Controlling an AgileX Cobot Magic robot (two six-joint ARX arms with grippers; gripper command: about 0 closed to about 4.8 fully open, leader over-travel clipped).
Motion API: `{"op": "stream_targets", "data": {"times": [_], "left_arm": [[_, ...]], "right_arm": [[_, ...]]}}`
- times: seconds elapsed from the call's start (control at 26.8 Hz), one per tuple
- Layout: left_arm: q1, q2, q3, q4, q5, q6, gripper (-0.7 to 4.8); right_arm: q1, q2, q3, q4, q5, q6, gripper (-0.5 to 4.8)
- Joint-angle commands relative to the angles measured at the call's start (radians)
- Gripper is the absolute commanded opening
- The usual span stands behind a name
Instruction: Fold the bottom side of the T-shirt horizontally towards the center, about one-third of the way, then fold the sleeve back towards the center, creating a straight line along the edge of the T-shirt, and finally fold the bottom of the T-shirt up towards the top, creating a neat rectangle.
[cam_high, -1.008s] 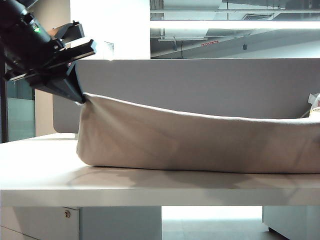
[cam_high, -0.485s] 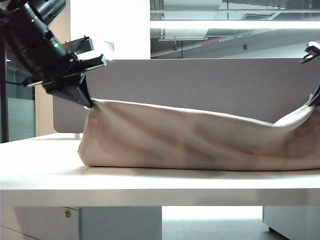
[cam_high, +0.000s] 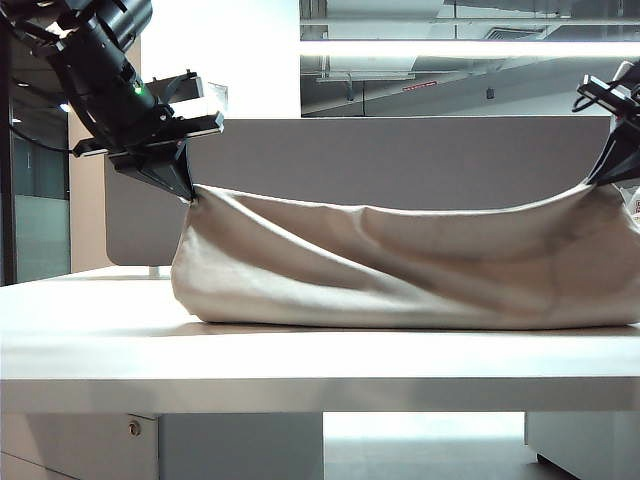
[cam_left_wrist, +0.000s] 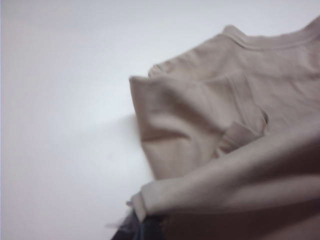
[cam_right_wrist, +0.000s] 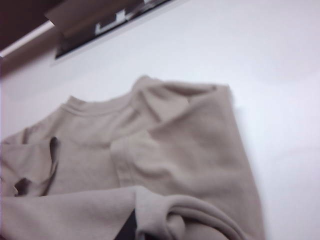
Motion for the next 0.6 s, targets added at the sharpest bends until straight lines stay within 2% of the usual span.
{"op": "stream_targets", "data": {"times": [0.04,0.6], "left_arm": [[0.015,0.031,0.044,-0.003,0.0,0.011,-0.06],[0.022,0.27,0.294,-0.027,0.004,0.035,-0.06]], "right_arm": [[-0.005,0.035,0.047,-0.011,0.003,-0.005,-0.02],[-0.006,0.23,0.225,-0.011,0.006,-0.028,-0.02]]}}
